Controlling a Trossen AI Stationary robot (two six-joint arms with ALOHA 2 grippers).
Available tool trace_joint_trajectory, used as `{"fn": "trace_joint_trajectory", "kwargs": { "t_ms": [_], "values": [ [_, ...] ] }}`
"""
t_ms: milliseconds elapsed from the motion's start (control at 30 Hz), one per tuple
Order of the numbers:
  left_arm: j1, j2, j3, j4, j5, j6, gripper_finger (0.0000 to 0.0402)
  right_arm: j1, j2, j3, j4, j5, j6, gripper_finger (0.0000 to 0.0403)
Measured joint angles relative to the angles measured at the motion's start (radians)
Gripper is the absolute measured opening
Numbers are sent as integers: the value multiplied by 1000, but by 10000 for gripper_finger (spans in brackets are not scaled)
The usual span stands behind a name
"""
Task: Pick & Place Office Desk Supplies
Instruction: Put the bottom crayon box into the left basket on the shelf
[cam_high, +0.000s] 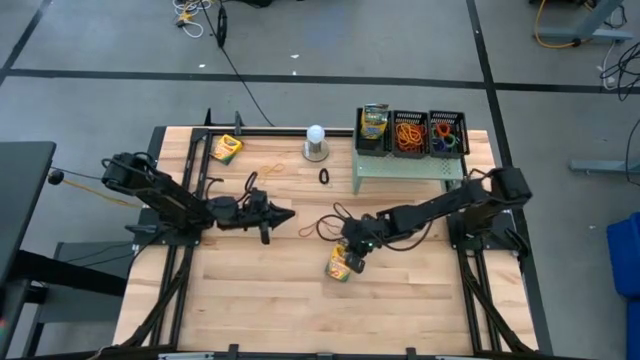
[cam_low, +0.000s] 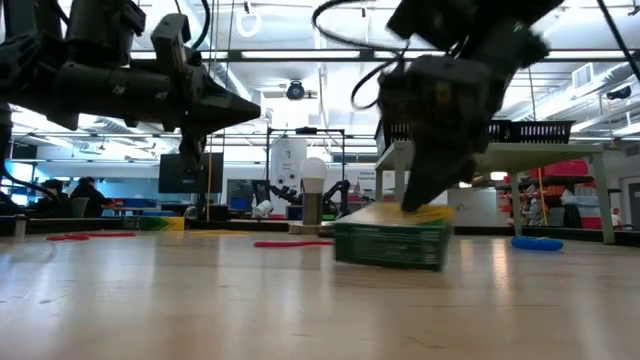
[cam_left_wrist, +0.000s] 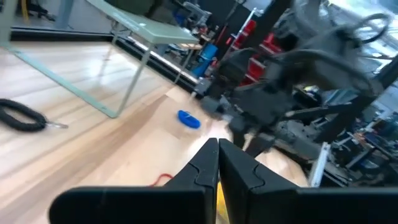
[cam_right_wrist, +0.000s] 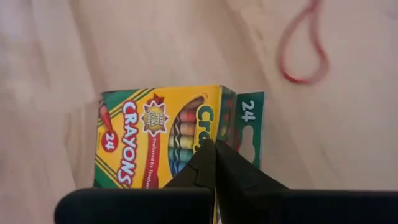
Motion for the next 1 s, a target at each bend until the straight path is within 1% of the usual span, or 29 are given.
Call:
{"fn": "trace_joint_trajectory", "kwargs": {
  "t_ms": [300,467,633,667,700,767,933,1000],
  "values": [
    [62,0,0,-44,0,1,17,104,-142,3,-235,297,112,1],
    [93,0,0,-45,0,25,17,150,-148,79,-427,435,131,1],
    [124,0,0,-41,-6,81,14,168,-147,137,-559,581,129,0],
    [138,0,0,-29,14,93,11,169,-147,141,-578,607,129,0],
    [155,0,0,-4,58,112,7,169,-147,143,-596,628,129,0],
    [194,0,0,79,173,145,6,168,-147,143,-626,669,128,0],
    [312,0,0,227,426,137,4,168,-146,143,-675,737,72,0],
    [350,0,0,234,491,123,4,168,-146,143,-674,750,25,0]
  ]
}}
